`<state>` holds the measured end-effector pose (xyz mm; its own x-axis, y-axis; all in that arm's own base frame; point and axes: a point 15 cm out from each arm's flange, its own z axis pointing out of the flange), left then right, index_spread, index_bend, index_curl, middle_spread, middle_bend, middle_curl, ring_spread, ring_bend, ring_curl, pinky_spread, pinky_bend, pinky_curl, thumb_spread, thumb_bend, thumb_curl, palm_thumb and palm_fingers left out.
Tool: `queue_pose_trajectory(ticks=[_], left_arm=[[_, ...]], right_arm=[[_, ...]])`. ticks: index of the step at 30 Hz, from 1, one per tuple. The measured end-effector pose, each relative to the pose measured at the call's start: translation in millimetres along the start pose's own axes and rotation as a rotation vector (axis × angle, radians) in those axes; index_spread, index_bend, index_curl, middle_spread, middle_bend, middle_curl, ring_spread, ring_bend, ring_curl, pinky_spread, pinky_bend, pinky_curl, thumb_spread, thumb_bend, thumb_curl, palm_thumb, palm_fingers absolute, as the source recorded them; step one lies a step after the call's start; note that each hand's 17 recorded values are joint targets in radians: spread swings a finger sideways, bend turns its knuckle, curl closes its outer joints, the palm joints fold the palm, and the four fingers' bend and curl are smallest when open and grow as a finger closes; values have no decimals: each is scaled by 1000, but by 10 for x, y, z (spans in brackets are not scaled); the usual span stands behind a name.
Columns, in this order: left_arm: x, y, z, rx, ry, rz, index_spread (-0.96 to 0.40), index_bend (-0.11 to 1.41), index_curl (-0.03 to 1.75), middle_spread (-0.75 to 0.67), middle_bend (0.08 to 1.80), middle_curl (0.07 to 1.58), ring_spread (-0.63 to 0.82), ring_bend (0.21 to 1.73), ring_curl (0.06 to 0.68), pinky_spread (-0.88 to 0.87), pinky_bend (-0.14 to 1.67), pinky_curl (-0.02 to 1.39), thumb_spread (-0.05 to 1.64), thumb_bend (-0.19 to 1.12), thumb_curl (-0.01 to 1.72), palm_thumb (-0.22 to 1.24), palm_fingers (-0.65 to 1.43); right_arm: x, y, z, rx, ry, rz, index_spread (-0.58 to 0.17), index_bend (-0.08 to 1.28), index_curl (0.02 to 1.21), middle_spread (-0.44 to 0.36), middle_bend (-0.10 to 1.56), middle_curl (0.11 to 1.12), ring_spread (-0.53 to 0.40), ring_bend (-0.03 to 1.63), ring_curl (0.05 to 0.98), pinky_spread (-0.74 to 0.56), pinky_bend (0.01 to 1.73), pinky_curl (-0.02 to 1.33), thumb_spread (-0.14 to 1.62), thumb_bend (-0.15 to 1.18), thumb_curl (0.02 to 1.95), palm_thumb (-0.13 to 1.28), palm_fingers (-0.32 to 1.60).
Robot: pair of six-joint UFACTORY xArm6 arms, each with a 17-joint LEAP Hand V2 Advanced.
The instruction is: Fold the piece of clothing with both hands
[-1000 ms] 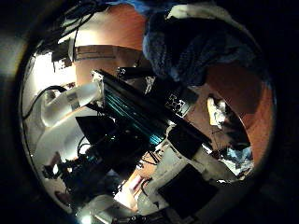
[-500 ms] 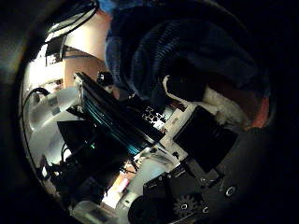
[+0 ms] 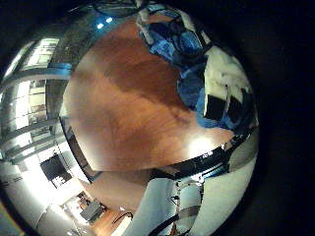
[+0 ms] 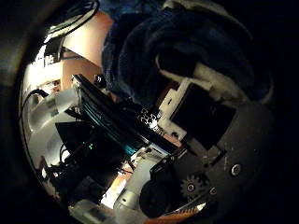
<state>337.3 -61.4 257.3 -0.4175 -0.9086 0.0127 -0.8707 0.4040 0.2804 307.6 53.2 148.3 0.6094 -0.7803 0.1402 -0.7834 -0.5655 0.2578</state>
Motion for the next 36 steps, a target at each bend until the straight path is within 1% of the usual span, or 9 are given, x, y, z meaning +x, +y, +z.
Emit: queue_pose_trajectory(ticks=[3, 5, 8, 11, 14, 21, 26, 31, 36], left_arm=[[13, 83, 0, -6, 4, -2, -694, 233, 1453, -633, 886, 987, -482, 1249, 519, -683, 963, 753, 1069, -15, 610, 739, 1095], [15, 141, -10, -4, 0, 1, -693, 233, 1454, -633, 886, 987, -482, 1249, 519, -683, 963, 753, 1069, -15, 609, 739, 1095], [27, 221, -53, 0, -3, 8, -691, 233, 1454, -634, 886, 986, -482, 1249, 518, -683, 963, 753, 1071, -16, 609, 737, 1095], [38, 313, -98, -9, -1, 20, -689, 233, 1455, -635, 886, 986, -482, 1249, 518, -683, 963, 753, 1072, -15, 610, 735, 1095], [17, 383, -169, -10, 8, 27, -688, 238, 1454, -636, 886, 986, -482, 1248, 518, -683, 962, 753, 1071, -15, 610, 738, 1097], [-22, 537, -385, -41, 17, 43, -686, 250, 1452, -635, 887, 984, -482, 1252, 519, -691, 958, 748, 1073, -15, 610, 735, 1102], [-133, 630, -609, -65, 14, 49, -685, 254, 1451, -634, 889, 982, -481, 1253, 519, -694, 959, 746, 1069, -17, 611, 729, 1101], [-310, 547, -829, -73, -9, 40, -683, 256, 1449, -633, 891, 981, -481, 1254, 519, -695, 959, 745, 1065, -15, 613, 727, 1101], [-568, 233, -935, -84, -30, 10, -682, 254, 1448, -632, 893, 980, -477, 1256, 519, -691, 961, 747, 1062, -16, 610, 723, 1098]], right_arm=[[247, 61, -138, 64, -3, 81, -393, 902, 731, -343, 948, 825, -368, 1080, 659, -437, 1033, 678, 1062, 7, 524, 974, 1119], [328, 87, -256, 104, -5, 109, -379, 929, 749, -337, 969, 851, -359, 1108, 680, -418, 1061, 708, 1085, 0, 538, 977, 1090], [274, 74, -433, 166, -44, 128, -364, 963, 772, -329, 998, 886, -350, 1140, 707, -398, 1095, 749, 1108, -6, 556, 973, 1077], [127, 62, -639, 231, -117, 135, -348, 988, 790, -317, 1020, 912, -339, 1159, 725, -379, 1113, 781, 1118, -4, 578, 986, 1073], [14, 118, -805, 251, -175, 125, -334, 1007, 802, -308, 1029, 931, -332, 1174, 738, -367, 1121, 808, 1120, -8, 596, 990, 1063], [153, 74, -1339, 348, -229, 183, -315, 1026, 818, -294, 1044, 967, -311, 1211, 758, -342, 1110, 855, 1110, -8, 636, 987, 1057], [382, 95, -1728, 416, -220, 231, -305, 1036, 824, -283, 1043, 986, -301, 1219, 764, -340, 1096, 878, 1089, -12, 667, 986, 1051], [688, 34, -2059, 467, -200, 282, -299, 1038, 827, -277, 1038, 1001, -297, 1225, 770, -338, 1081, 896, 1072, -14, 693, 971, 1049], [995, -285, -2272, 474, -200, 303, -297, 1039, 829, -273, 1033, 1014, -294, 1222, 772, -337, 1075, 912, 1061, -13, 716, 961, 1053]])
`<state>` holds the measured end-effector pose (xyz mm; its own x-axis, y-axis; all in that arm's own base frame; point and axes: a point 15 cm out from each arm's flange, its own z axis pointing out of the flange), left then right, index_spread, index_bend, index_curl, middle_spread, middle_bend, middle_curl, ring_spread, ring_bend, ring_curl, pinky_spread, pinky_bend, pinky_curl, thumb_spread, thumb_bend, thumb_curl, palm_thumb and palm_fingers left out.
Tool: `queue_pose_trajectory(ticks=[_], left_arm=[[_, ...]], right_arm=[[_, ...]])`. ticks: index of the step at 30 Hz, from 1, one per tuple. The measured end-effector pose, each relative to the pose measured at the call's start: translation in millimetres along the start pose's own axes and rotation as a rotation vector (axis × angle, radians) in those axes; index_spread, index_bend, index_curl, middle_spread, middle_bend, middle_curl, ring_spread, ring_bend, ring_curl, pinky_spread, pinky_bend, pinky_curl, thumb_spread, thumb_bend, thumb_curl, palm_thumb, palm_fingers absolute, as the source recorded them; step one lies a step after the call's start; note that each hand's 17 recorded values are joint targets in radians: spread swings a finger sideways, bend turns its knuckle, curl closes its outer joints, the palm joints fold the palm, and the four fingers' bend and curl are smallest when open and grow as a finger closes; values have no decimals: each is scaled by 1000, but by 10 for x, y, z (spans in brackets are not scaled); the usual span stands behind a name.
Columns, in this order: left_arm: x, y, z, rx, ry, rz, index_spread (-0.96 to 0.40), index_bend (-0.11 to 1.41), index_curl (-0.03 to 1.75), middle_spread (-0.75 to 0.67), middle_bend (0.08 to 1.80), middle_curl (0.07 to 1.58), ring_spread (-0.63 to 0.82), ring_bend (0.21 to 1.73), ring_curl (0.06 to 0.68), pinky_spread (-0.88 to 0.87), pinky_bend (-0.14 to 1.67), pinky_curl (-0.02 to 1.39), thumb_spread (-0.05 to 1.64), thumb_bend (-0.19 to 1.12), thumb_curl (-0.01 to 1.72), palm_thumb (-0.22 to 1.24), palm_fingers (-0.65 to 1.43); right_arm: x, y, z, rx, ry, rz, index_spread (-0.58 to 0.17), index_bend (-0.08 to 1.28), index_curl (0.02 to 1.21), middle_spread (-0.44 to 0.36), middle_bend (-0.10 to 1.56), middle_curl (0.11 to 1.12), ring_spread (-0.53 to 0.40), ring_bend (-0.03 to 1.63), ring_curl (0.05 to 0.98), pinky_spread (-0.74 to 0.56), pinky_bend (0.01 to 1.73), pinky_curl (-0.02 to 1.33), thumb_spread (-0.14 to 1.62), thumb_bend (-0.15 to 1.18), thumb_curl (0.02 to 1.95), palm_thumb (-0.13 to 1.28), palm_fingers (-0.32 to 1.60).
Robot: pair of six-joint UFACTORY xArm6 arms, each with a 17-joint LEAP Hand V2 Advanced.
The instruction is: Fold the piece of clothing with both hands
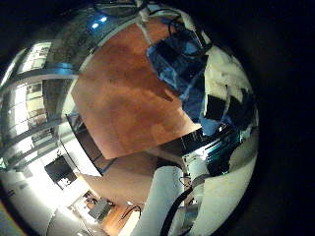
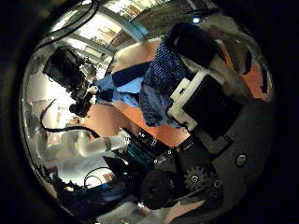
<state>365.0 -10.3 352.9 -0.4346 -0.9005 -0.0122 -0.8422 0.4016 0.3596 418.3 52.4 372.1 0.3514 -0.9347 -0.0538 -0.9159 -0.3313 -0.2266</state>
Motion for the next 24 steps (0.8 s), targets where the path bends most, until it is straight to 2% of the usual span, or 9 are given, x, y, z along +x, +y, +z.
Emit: queue_pose_trajectory(ticks=[7, 11, 15, 18, 22, 24], left_arm=[[-338, -677, 3, -28, -8, -44, -681, 253, 1450, -632, 894, 983, -474, 1255, 521, -689, 948, 752, 1070, -15, 607, 729, 1074], [-432, -1082, 146, -45, -9, -49, -677, 243, 1455, -630, 884, 988, -474, 1256, 523, -685, 934, 758, 1072, -15, 606, 729, 1055], [-615, -1475, 235, 35, -74, -68, -672, 230, 1462, -628, 877, 993, -473, 1252, 523, -687, 919, 762, 1074, -11, 609, 741, 1050], [-708, -1716, 403, 50, -101, -98, -667, 216, 1459, -628, 875, 995, -479, 1233, 522, -689, 900, 766, 1066, -25, 601, 721, 1015], [-847, -1988, 563, 97, -114, -120, -663, 220, 1431, -624, 852, 986, -492, 1189, 516, -694, 844, 766, 1061, -28, 580, 687, 923], [-891, -2090, 643, 112, -115, -138, -659, 232, 1399, -614, 812, 973, -496, 1132, 509, -690, 801, 769, 1059, -34, 567, 661, 789]], right_arm=[[298, -750, 296, -39, -9, 45, -296, 1039, 833, -272, 1027, 1031, -291, 1220, 775, -340, 1060, 932, 1059, -12, 743, 941, 1046], [425, -1138, 653, -86, -23, 56, -297, 1037, 837, -274, 1021, 1043, -291, 1225, 781, -345, 1054, 947, 1062, -7, 759, 942, 1025], [484, -1374, 1147, -142, -36, 75, -300, 1043, 843, -277, 1018, 1056, -293, 1227, 787, -349, 1047, 961, 1071, -9, 772, 940, 1000], [516, -1558, 1333, -98, -18, 82, -302, 1042, 846, -281, 1016, 1063, -297, 1225, 790, -351, 1043, 968, 1074, -13, 779, 933, 985], [581, -1648, 1639, -86, -9, 117, -304, 1033, 847, -287, 1000, 1059, -302, 1216, 786, -364, 1033, 972, 1107, -30, 749, 852, 967], [643, -1687, 1810, -78, -2, 142, -310, 964, 831, -287, 986, 1041, -307, 1210, 780, -379, 1035, 964, 1156, -22, 710, 826, 935]])
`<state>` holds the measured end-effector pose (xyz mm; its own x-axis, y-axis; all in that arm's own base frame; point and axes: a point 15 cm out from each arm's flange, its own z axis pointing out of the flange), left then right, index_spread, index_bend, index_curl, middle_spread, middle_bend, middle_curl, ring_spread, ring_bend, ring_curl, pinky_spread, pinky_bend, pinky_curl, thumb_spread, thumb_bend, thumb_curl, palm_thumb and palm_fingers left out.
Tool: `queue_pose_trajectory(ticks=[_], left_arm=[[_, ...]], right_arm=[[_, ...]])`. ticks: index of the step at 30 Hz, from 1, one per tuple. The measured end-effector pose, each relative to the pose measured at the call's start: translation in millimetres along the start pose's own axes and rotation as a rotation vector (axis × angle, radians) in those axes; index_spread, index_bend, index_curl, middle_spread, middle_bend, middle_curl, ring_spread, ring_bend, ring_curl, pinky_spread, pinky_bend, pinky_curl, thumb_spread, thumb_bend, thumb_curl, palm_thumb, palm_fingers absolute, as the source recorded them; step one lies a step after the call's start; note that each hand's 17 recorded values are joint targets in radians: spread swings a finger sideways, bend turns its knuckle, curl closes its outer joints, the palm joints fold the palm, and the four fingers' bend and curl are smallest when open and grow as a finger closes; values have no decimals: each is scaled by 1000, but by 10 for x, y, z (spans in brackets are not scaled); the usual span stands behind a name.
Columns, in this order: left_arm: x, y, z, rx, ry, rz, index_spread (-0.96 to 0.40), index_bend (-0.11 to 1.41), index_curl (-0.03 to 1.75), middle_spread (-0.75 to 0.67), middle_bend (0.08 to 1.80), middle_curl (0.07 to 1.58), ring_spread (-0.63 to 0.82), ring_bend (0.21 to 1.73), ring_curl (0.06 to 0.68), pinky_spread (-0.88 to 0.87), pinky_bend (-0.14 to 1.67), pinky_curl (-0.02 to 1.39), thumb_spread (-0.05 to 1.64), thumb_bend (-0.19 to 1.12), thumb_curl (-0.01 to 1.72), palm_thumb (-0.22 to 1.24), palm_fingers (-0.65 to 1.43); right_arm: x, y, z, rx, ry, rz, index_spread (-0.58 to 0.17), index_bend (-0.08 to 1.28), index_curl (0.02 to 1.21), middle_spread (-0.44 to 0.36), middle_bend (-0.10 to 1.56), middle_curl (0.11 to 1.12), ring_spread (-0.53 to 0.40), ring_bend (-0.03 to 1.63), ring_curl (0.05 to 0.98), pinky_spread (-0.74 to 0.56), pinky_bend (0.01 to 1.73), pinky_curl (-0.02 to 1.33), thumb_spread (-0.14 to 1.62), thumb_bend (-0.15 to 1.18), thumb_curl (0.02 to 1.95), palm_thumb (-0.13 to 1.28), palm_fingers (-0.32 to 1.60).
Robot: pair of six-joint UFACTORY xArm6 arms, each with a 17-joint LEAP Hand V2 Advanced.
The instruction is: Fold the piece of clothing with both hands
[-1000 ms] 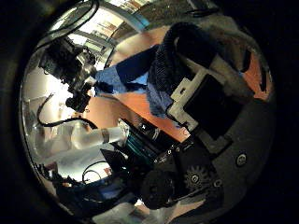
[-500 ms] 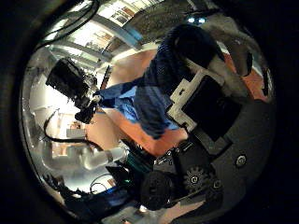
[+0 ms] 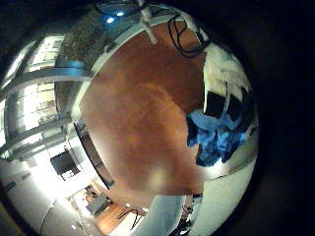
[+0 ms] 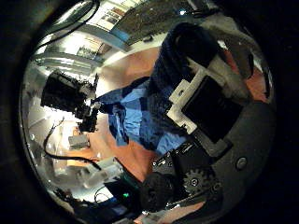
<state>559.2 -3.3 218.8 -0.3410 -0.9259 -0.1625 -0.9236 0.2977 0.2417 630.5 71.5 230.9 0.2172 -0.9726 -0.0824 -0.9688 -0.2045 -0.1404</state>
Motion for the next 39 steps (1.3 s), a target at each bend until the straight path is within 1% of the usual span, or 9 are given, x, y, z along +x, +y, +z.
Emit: queue_pose_trajectory(ticks=[2, 4, 8, 15, 18, 24, 29, 34, 39], left_arm=[[-28, -97, 87, 16, -2, -22, -648, 202, 1350, -588, 699, 943, -491, 1102, 502, -686, 807, 780, 1067, -49, 538, 590, 641], [-125, -188, 144, 46, -4, -45, -622, 160, 1295, -532, 526, 901, -478, 1114, 501, -681, 840, 797, 1077, -55, 506, 512, 488], [-443, -326, 226, 116, -4, -133, -536, 131, 1176, -363, 295, 828, -417, 1145, 504, -638, 869, 821, 1088, -49, 448, 394, 298], [-616, -134, 71, 116, 17, -179, -336, 157, 979, -68, 212, 715, -247, 1044, 468, -460, 748, 821, 1094, -39, 364, 243, 131], [-507, 81, -61, 78, 67, -162, -259, 185, 917, 18, 226, 681, -155, 969, 444, -332, 633, 804, 1098, -32, 343, 218, 71], [-24, 553, -161, -19, 236, -73, -151, 195, 812, 111, 228, 611, -11, 862, 392, -96, 454, 739, 1111, -23, 317, 201, 69], [290, 708, -169, -43, 288, -34, -97, 187, 736, 141, 208, 563, 54, 812, 363, 39, 385, 690, 1116, -22, 305, 197, 102], [575, 880, -121, -69, 303, 4, -69, 181, 672, 151, 191, 526, 89, 779, 344, 120, 344, 649, 1117, -21, 299, 197, 127], [704, 944, -29, -75, 305, 12, -56, 180, 619, 154, 187, 492, 104, 760, 329, 161, 318, 615, 1124, -22, 293, 196, 143]], right_arm=[[91, -22, 58, 7, 4, 28, -322, 823, 797, -282, 967, 1015, -309, 1228, 773, -400, 1050, 946, 1201, -21, 671, 801, 895], [168, -25, 87, 10, 4, 60, -359, 543, 733, -281, 911, 976, -314, 1282, 767, -442, 1060, 917, 1248, -18, 635, 779, 683], [333, 9, 65, 10, -1, 98, -413, 299, 635, -274, 779, 909, -320, 1272, 729, -483, 1044, 863, 1327, -17, 559, 732, 500], [685, 184, -508, 31, 3, 161, -439, 265, 569, -255, 698, 836, -308, 1132, 641, -312, 836, 807, 1341, -48, 435, 544, 347], [736, 527, -663, -64, -17, 179, -406, 257, 559, -234, 666, 806, -285, 1065, 616, -212, 771, 790, 1278, -51, 385, 447, 250], [686, 1296, -797, -304, -69, 185, -328, 237, 522, -178, 580, 736, -241, 974, 566, -28, 672, 731, 1147, -39, 336, 346, 193], [751, 1708, -649, -414, -86, 199, -285, 220, 504, -134, 505, 682, -218, 940, 543, 60, 650, 695, 1068, -36, 318, 312, 203], [839, 2013, -444, -535, -1, 156, -252, 205, 488, -88, 449, 631, -175, 872, 516, 129, 613, 660, 996, -37, 309, 281, 171], [762, 2249, -175, -616, 3, 143, -238, 183, 463, -67, 420, 592, -150, 831, 491, 144, 588, 619, 962, -33, 305, 261, 197]])
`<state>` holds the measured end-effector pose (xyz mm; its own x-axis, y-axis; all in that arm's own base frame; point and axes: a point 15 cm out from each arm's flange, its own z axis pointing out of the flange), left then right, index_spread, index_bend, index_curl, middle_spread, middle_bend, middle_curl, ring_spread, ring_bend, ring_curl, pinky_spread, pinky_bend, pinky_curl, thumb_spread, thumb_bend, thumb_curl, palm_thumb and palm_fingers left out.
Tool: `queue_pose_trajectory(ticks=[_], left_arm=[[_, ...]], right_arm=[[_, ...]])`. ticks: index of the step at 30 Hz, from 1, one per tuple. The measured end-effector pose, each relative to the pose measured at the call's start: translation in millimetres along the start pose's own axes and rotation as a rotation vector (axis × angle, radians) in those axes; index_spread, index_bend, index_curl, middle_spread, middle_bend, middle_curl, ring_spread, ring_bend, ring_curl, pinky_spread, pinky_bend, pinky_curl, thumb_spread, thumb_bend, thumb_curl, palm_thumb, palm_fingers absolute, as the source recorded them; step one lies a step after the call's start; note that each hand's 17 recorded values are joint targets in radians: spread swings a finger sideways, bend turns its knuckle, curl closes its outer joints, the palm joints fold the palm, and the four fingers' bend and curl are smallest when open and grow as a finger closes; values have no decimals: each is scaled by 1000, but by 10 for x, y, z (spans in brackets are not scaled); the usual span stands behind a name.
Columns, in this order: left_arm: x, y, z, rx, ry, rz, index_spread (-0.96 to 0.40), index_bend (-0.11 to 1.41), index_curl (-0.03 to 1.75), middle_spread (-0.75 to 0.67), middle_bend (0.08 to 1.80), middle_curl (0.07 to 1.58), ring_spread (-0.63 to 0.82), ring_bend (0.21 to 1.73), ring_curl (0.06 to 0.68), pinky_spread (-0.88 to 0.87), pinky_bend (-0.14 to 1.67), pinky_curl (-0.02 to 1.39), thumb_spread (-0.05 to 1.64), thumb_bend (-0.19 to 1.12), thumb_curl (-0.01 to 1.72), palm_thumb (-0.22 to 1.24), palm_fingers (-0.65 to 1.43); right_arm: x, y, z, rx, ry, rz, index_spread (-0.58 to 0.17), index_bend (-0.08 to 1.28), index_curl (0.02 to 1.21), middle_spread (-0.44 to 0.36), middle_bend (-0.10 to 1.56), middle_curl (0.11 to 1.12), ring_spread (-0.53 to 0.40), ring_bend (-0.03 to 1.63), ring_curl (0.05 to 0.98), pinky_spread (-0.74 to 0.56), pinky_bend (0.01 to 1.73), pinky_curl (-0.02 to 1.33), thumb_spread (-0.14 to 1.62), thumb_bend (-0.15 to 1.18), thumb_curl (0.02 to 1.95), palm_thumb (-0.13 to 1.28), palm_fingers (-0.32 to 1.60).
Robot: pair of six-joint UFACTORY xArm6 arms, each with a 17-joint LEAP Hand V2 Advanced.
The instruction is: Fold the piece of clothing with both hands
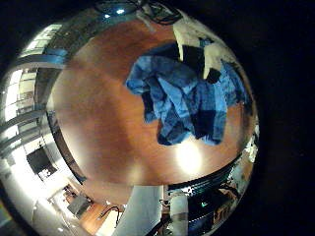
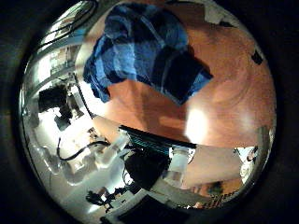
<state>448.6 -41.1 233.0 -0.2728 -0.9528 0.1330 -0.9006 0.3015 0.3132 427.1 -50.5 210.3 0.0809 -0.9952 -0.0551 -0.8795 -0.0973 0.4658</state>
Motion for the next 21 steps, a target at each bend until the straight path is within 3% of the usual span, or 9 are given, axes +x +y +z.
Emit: queue_pose_trajectory(ticks=[9, 14, 15, 18, 21], left_arm=[[85, 87, 82, -16, 11, -2, -49, 185, 552, 153, 184, 445, 125, 735, 310, 184, 295, 569, 1126, -20, 289, 201, 170], [158, 146, 111, -22, 14, 6, -48, 186, 527, 153, 183, 425, 131, 724, 302, 186, 291, 548, 1126, -20, 288, 204, 181], [161, 151, 119, -24, 15, 6, -48, 185, 523, 153, 184, 421, 131, 721, 300, 189, 290, 544, 1126, -20, 288, 204, 184], [189, 188, 205, -43, 21, 7, -47, 186, 511, 152, 184, 412, 132, 711, 294, 193, 286, 534, 1132, -20, 286, 206, 188], [222, 205, 246, -45, 22, 13, -47, 189, 503, 152, 186, 405, 138, 701, 290, 202, 274, 521, 1135, -18, 286, 212, 189]], right_arm=[[-122, -236, 427, -52, 31, -35, -224, 182, 433, -71, 401, 546, -165, 807, 468, 89, 558, 568, 976, -7, 316, 349, 246], [-80, -352, 495, -23, 55, -39, -270, 145, 394, -140, 467, 571, -273, 959, 489, -210, 784, 576, 1032, 33, 355, 549, 632], [-73, -363, 518, -20, 56, -38, -304, 201, 409, -166, 539, 602, -280, 1021, 505, -264, 837, 585, 1035, 46, 369, 598, 875], [-44, -413, 524, 8, 59, -36, -367, 373, 502, -194, 691, 681, -280, 1055, 539, -313, 917, 635, 1040, 52, 391, 693, 1179], [28, -386, 524, 19, 55, -24, -387, 624, 634, -196, 870, 763, -269, 1112, 597, -303, 997, 719, 1068, 79, 420, 799, 1268]])
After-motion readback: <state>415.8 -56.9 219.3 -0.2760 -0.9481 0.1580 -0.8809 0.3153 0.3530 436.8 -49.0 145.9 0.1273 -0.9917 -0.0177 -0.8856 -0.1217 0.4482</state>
